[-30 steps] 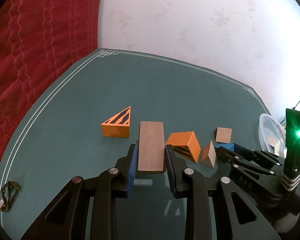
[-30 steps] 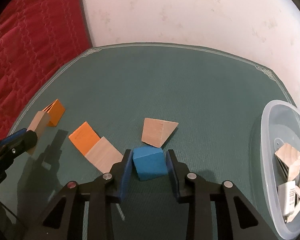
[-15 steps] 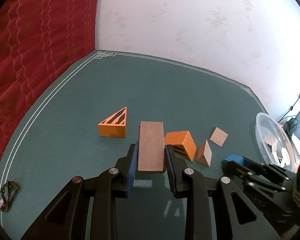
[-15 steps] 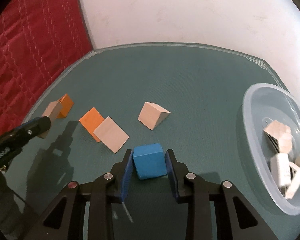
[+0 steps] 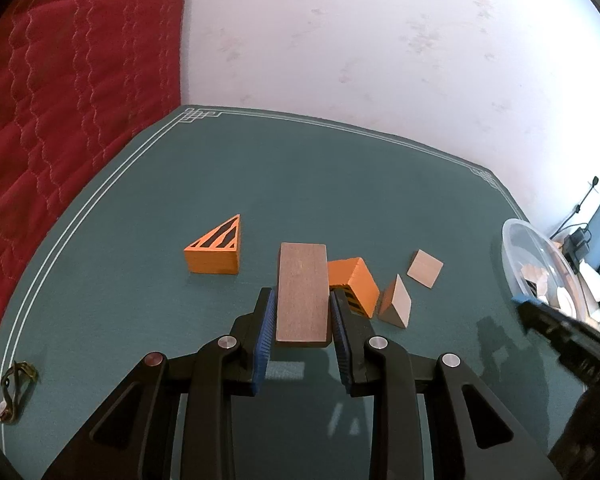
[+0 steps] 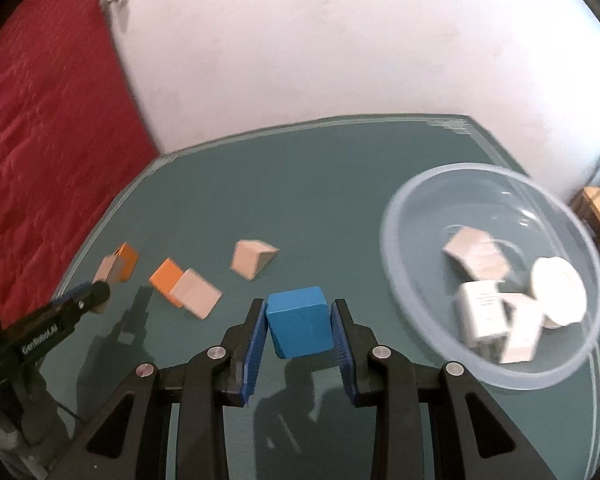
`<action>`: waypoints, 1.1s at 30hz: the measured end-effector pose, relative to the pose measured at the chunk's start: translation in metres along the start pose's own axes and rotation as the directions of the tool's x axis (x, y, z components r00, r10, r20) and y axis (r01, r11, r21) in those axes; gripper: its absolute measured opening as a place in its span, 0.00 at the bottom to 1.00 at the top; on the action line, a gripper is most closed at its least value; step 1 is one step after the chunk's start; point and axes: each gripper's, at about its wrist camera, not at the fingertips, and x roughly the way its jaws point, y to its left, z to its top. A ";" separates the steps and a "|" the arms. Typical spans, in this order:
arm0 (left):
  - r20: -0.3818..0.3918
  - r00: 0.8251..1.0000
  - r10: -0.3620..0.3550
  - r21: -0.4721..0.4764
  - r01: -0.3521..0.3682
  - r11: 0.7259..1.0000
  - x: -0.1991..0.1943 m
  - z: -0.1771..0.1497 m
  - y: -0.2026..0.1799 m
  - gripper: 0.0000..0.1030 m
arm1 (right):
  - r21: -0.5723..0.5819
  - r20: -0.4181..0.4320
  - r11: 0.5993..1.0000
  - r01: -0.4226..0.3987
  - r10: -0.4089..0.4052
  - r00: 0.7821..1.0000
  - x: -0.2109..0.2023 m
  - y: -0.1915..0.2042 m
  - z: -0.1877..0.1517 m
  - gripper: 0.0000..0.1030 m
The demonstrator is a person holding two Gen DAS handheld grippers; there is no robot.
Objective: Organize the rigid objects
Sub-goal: 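Carry the blue cube over the clear bowl and open the right tool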
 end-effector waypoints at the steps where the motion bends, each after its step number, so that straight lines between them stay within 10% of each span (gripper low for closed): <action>1: 0.000 1.000 -0.001 0.001 0.001 1.000 0.000 0.000 0.000 0.28 | 0.013 0.010 1.000 0.010 -0.010 1.000 -0.003 -0.004 0.001 0.33; 33: -0.010 1.000 0.003 0.035 -0.003 0.999 0.002 -0.006 -0.017 0.28 | 0.282 0.126 0.937 0.206 -0.249 0.960 -0.040 -0.105 -0.009 0.36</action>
